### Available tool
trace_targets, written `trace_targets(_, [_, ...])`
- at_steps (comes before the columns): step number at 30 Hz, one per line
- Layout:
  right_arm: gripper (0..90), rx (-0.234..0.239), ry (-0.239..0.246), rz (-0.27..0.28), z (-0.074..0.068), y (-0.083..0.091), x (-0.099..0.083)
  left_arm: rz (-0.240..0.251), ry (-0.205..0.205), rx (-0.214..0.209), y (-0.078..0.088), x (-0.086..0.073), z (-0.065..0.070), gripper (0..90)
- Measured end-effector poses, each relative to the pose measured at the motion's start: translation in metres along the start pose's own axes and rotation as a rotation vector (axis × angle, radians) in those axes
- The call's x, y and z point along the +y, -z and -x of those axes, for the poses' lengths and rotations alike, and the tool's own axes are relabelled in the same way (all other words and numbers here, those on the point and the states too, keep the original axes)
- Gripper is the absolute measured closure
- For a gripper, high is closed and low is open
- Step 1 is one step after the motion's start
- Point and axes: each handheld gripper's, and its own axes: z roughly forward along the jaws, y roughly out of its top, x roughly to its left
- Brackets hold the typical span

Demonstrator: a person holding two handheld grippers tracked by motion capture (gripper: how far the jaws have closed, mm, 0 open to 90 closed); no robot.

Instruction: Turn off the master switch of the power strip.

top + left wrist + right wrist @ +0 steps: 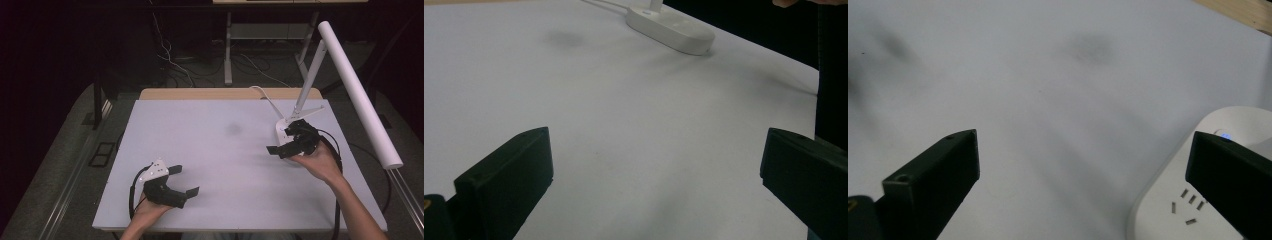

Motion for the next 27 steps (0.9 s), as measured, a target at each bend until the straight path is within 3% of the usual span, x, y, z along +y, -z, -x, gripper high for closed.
trace_targets(7, [0.1, -0.008, -0.03, -0.01, 0.011, -0.003, 0.005, -0.005, 0.002, -0.001, -0.001, 0.0, 0.0, 0.0])
trace_targets(23, [0.2, -0.051, -0.04, -0.057, 0.026, -0.013, 0.018, 0.004, -0.001, 0.006, 0.001, 0.0, -0.001, 0.0])
trace_targets(27, [10.6, -0.075, -0.028, -0.069, 0.03, -0.015, 0.02, 0.004, 0.001, 0.006, 0.001, 0.0, -0.002, 0.0])
